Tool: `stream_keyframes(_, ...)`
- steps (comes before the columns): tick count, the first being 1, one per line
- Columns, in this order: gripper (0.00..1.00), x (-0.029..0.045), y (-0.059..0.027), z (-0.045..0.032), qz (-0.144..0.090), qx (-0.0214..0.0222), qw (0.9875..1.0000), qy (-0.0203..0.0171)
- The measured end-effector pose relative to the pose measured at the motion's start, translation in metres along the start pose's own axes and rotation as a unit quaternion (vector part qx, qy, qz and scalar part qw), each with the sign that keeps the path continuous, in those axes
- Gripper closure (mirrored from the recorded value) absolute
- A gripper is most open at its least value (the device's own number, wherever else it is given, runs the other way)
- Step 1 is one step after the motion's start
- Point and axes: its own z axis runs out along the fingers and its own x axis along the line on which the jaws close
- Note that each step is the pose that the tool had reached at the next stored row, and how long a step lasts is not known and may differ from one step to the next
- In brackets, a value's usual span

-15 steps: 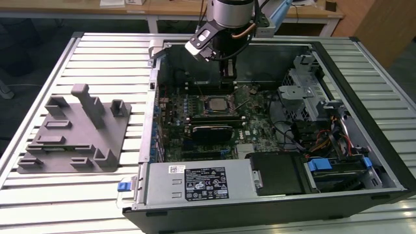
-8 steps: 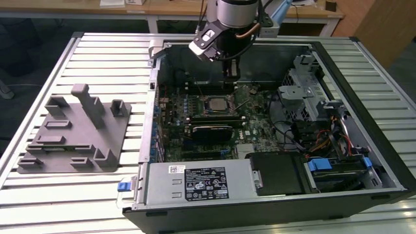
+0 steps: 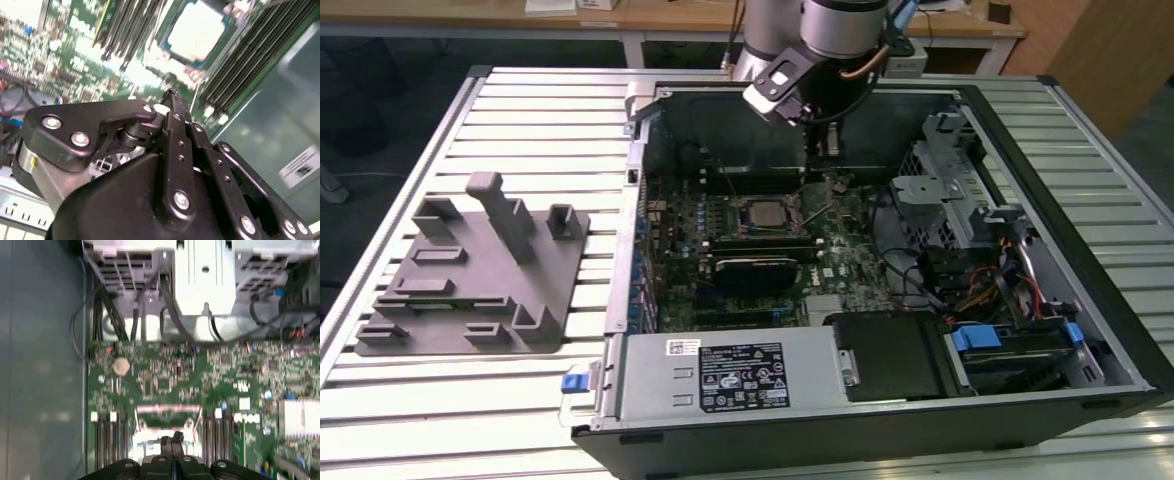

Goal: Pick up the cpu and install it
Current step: 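Close the cpu cover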

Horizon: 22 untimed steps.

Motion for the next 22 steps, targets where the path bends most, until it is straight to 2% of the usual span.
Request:
stream_keyframes(6,0.89,0.0004,0.0252,0.0007,0.000,0.0003,1.0000,0.0000)
stream_keyframes(9,0.89,0.0007,0.0349,0.0010,0.000,0.0003,1.0000,0.0001)
stream_keyframes(14,0.89,0.0006,0.0363,0.0011,0.000,0.0003,1.0000,0.0001)
stream_keyframes(16,0.89,0.0007,0.0400,0.0017,0.000,0.0004,1.0000,0.0000)
stream_keyframes(22,0.89,0.0010,0.0454,0.0103,0.000,0.0005,1.0000,0.0000)
